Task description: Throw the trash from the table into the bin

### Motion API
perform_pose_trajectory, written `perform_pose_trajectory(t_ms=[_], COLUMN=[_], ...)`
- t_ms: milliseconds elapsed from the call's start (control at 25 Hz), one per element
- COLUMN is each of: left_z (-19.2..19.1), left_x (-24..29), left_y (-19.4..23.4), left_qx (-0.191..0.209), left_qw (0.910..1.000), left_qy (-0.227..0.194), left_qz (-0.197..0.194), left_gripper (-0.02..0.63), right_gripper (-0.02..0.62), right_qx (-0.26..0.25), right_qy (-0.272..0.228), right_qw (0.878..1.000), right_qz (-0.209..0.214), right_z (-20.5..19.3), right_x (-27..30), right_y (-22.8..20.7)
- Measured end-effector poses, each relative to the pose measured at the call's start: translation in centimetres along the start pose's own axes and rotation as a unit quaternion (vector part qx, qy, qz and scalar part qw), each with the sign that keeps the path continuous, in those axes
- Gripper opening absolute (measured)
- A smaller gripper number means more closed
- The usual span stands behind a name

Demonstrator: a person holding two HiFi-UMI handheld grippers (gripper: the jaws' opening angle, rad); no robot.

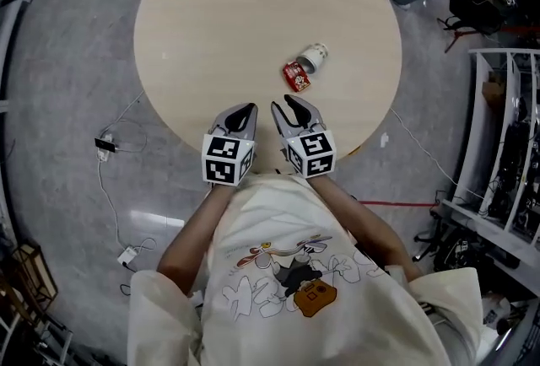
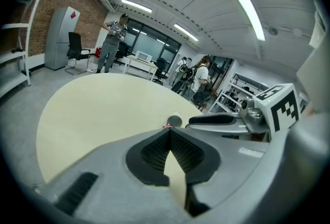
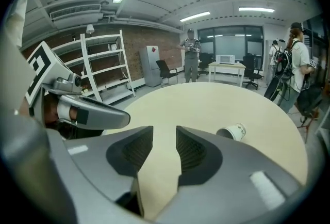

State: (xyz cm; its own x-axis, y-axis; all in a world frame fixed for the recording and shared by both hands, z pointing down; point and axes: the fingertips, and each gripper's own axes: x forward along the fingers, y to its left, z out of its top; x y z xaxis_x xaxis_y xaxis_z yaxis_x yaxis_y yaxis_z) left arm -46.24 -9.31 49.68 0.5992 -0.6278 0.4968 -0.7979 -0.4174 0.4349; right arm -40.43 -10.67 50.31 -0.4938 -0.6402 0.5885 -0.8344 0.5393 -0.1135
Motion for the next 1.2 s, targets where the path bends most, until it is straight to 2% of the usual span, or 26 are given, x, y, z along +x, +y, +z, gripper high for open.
perform_pose_trajectory(t_ms=[80, 320, 440, 640, 1000, 1200], left_z=[-0.3, 0.0, 0.0, -0.4, -1.0, -1.3], left_x=[0.9, 2.4, 2.9, 3.3, 5.8, 6.8], left_y=[-0.2, -0.8, -0.4, 1.0, 1.1, 1.1], left_qx=[-0.001, 0.002, -0.001, -0.013, -0.003, -0.001], left_qw=[1.0000, 0.9998, 0.9996, 0.9991, 0.9979, 0.9970], left_qy=[0.008, 0.020, 0.025, 0.037, 0.064, 0.077], left_qz=[0.003, 0.009, 0.012, 0.014, 0.009, 0.006], left_gripper=[0.006, 0.006, 0.006, 0.006, 0.006, 0.006], right_gripper=[0.173, 0.229, 0.254, 0.266, 0.324, 0.351], right_qx=[0.001, -0.002, -0.021, -0.072, -0.075, -0.076], right_qy=[0.006, 0.030, 0.050, 0.100, 0.133, 0.174], right_qw=[1.000, 0.999, 0.998, 0.991, 0.987, 0.980], right_qz=[-0.004, -0.009, -0.017, -0.047, -0.046, -0.053], right_z=[-0.2, -1.4, -2.6, -6.2, -7.8, -9.8], right_x=[0.3, 1.2, 2.4, 4.7, 6.0, 7.2], right_y=[-1.4, -4.3, -5.7, -8.4, -10.5, -12.1])
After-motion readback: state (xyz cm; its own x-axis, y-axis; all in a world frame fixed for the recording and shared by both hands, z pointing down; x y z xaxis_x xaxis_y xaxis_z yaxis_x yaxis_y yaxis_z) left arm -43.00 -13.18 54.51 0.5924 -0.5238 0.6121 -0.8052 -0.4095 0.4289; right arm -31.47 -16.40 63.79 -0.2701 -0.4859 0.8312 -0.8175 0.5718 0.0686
